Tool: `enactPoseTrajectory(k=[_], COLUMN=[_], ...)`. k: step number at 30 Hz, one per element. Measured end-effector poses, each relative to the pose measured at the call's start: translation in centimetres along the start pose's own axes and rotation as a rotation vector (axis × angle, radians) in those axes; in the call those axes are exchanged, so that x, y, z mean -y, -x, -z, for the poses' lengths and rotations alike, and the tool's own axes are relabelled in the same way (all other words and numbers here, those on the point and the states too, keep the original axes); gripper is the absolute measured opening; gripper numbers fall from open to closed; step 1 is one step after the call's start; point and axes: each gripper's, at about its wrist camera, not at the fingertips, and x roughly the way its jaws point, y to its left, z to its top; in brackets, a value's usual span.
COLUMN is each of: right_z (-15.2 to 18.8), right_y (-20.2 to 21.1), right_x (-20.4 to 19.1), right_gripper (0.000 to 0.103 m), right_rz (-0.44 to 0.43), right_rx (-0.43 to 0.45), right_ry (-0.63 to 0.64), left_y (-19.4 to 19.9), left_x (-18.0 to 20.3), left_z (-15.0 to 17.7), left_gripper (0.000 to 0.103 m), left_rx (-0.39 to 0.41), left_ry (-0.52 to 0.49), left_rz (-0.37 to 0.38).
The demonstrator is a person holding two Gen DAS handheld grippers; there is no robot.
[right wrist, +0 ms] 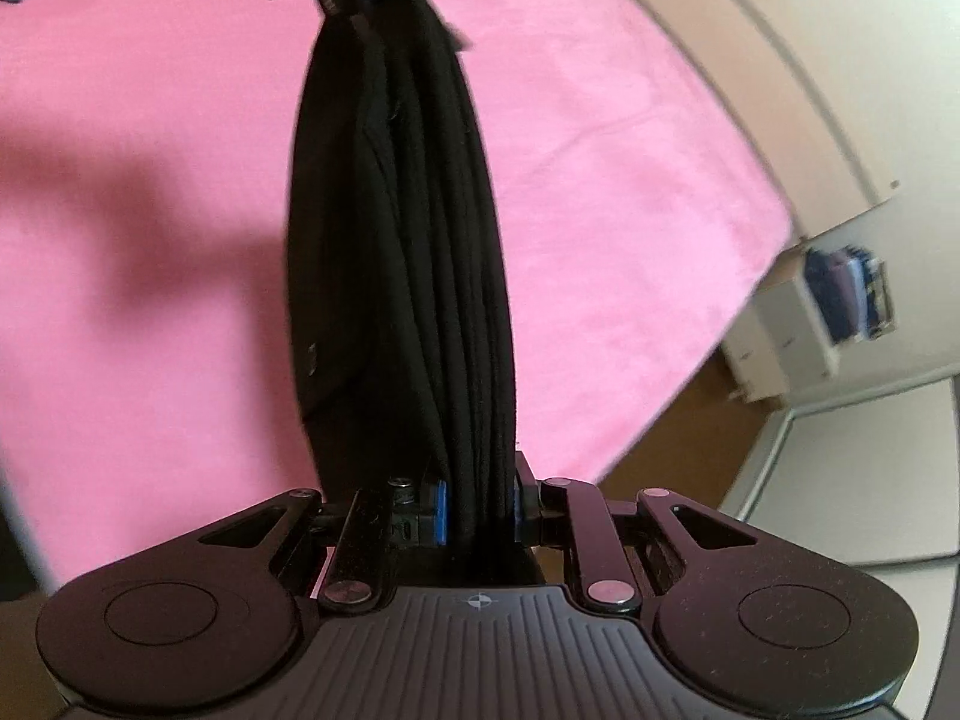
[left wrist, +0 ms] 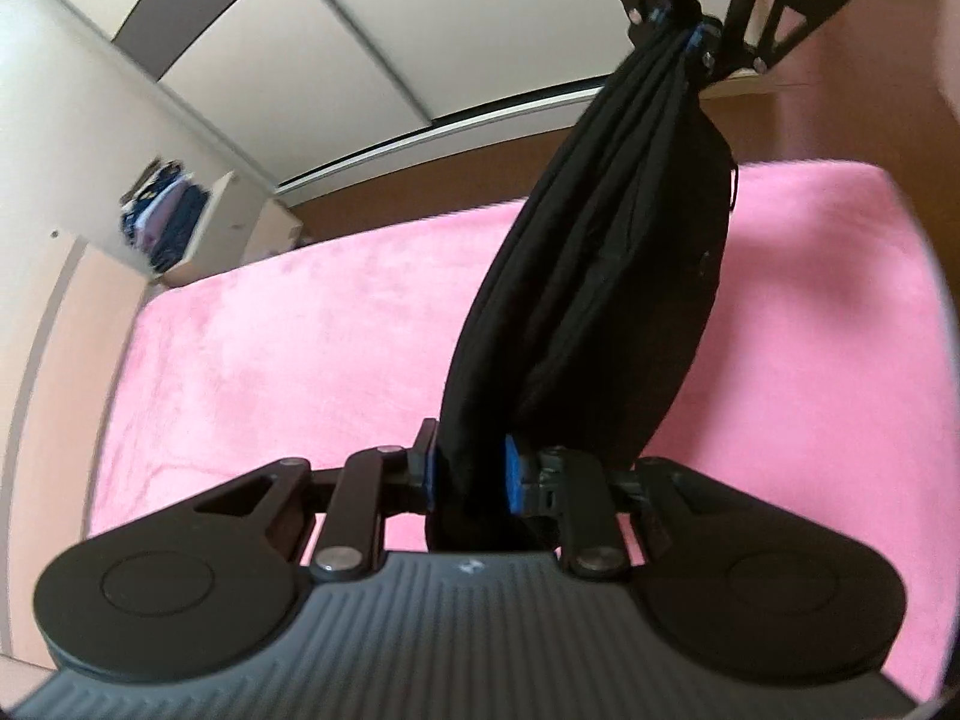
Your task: Fold clothes
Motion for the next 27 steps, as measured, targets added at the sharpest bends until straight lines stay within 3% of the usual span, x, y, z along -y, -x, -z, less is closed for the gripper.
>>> enactPoseTrajectory(k=[4, 7, 11, 14, 17, 18, 21, 27], right_z=[0.8, 0.1, -0.3, 0.6, 2.2, 2.7, 4.3, 4.1], right_y=[-4.3, -7.2, -14.5, -22.9, -31.2, -33.0, -34.4, -34.0], right_x=[9.7, 14.8, 15.5, 13.2, 9.5, 8.0, 4.3, 6.8], right_gripper=[0.017, 0.017, 0.017, 0.017, 0.022, 0.022, 0.027, 0.027], right_rz=[0.115, 0.241, 0.404, 0.421, 0.290, 0.228, 0.284, 0.269], right_rx=[0.067, 0.125, 0.212, 0.214, 0.118, 0.079, 0.093, 0.095], right_ry=[0.040, 0.029, 0.044, 0.000, -0.033, -0.029, 0.048, -0.002], left_y=[-4.8, -8.1, -15.9, -24.2, -31.6, -33.0, -33.4, -31.9], left_x=[-5.9, -9.0, -8.4, -3.7, 1.8, 3.6, 5.9, 3.8], left_z=[-4.3, -5.7, -3.1, 0.7, 4.3, 5.2, 6.6, 6.2], left_gripper=[0.020, 0.020, 0.020, 0.020, 0.022, 0.022, 0.023, 0.023], left_rx=[0.017, 0.043, 0.045, 0.001, -0.104, -0.117, -0.082, -0.086], left_ry=[0.003, 0.013, 0.074, 0.114, 0.099, 0.079, 0.038, 0.014], left_rz=[-0.172, -0.319, -0.447, -0.416, -0.269, -0.266, -0.339, -0.295])
